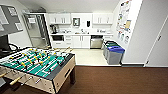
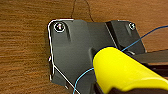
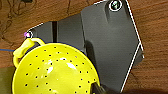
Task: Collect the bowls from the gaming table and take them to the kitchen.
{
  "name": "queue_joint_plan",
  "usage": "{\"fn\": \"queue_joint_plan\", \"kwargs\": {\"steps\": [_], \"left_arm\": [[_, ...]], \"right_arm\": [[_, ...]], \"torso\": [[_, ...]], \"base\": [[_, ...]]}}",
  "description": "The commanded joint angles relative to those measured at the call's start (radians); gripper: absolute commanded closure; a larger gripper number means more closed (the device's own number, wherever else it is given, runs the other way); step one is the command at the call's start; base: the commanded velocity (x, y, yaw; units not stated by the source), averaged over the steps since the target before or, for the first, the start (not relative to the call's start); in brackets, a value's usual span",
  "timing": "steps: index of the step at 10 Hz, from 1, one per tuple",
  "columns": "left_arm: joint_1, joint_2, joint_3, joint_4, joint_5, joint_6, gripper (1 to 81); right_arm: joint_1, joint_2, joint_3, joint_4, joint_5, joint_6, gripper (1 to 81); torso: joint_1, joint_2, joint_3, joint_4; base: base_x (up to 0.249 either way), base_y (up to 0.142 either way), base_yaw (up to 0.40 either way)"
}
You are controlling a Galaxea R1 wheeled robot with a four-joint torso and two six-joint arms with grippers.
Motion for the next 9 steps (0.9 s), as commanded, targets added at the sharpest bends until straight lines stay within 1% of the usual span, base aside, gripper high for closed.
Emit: {"fn": "queue_joint_plan", "kwargs": {"steps": [1,3,9], "left_arm": [[-0.028,-0.022,-0.008,0.008,0.03,-0.004,81.1],[-0.028,-0.023,-0.008,0.008,0.03,-0.004,81.1],[-0.027,-0.028,-0.005,0.008,0.028,-0.004,81.1]], "right_arm": [[0.035,-0.009,0.001,-0.014,-0.052,-0.005,81.1],[0.034,-0.009,0.001,-0.014,-0.052,-0.005,81.1],[0.04,-0.009,0.002,-0.015,-0.052,-0.005,81.1]], "torso": [[0.0,0.0,0.0,0.0],[0.0,0.0,0.0,0.0],[0.0,0.0,0.0,0.0]], "base": [[0.138,-0.073,0.0],[0.133,-0.063,0.0],[0.126,0.0,0.0]]}}
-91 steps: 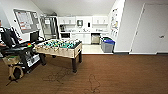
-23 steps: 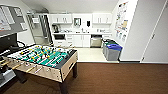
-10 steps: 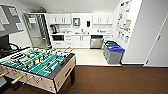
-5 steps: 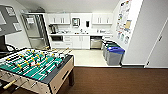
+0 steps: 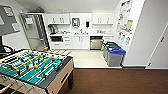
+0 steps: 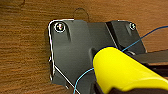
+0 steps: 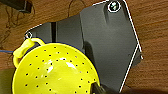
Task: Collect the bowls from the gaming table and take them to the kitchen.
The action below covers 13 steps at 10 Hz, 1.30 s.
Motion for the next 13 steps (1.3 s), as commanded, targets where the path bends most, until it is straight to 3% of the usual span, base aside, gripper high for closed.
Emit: {"fn": "queue_joint_plan", "kwargs": {"steps": [1,13], "left_arm": [[-0.028,-0.023,-0.008,0.008,0.028,-0.004,81.1],[-0.028,-0.003,-0.008,0.008,0.033,-0.004,81.1]], "right_arm": [[0.036,-0.006,0.003,-0.015,-0.052,-0.005,81.1],[0.04,-0.004,0.008,-0.018,-0.052,-0.005,81.1]], "torso": [[0.0,0.0,0.0,0.0],[0.0,0.0,0.0,0.0]], "base": [[0.125,0.0,0.0],[0.137,0.0,0.0]]}}
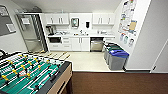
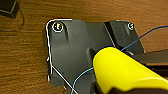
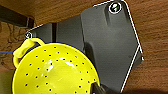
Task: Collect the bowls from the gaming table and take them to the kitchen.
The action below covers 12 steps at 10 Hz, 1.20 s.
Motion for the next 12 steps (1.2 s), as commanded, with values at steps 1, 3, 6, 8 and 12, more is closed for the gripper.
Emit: {"fn": "queue_joint_plan", "kwargs": {"steps": [1,3,6,8,12], "left_arm": [[-0.028,-0.01,-0.008,0.006,0.032,-0.004,81.1],[-0.028,-0.01,-0.008,0.006,0.032,-0.004,81.1],[-0.028,-0.01,-0.008,0.006,0.032,-0.004,81.1],[-0.028,-0.01,-0.008,0.006,0.032,-0.004,81.1],[-0.028,-0.01,-0.008,0.008,0.032,-0.004,81.1]], "right_arm": [[0.035,-0.005,0.007,-0.013,-0.051,-0.005,81.1],[0.035,-0.003,0.007,-0.013,-0.051,-0.005,81.1],[0.034,-0.005,0.006,-0.016,-0.051,-0.005,81.1],[0.032,-0.005,0.004,-0.014,-0.051,-0.005,81.1],[0.034,-0.005,0.006,-0.016,-0.051,-0.005,81.1]], "torso": [[0.0,0.0,0.0,0.0],[0.0,0.0,0.0,0.0],[0.001,0.0,0.0,0.0],[0.0,0.0,0.0,0.0],[0.0,0.0,0.0,0.0]], "base": [[0.141,0.0,0.0],[0.143,0.0,0.0],[0.144,0.0,0.0],[0.144,-0.037,0.0],[0.144,-0.075,0.0]]}}
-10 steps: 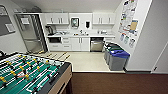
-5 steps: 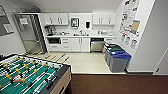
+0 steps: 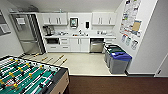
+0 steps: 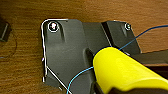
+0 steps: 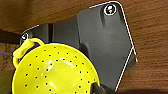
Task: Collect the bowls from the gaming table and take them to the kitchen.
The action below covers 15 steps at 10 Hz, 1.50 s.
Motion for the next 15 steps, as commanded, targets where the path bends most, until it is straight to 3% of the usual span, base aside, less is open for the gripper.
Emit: {"fn": "queue_joint_plan", "kwargs": {"steps": [1,15], "left_arm": [[-0.026,-0.026,-0.009,0.008,0.029,-0.004,81.1],[-0.031,-0.02,-0.012,-0.007,0.032,-0.006,81.1]], "right_arm": [[0.035,0.009,0.008,-0.011,-0.054,-0.005,81.1],[0.066,0.009,0.011,-0.002,-0.076,0.001,81.1]], "torso": [[0.0,0.0,0.0,0.0],[0.0,0.0,0.0,0.0]], "base": [[0.144,-0.075,0.0],[0.147,-0.005,0.0]]}}
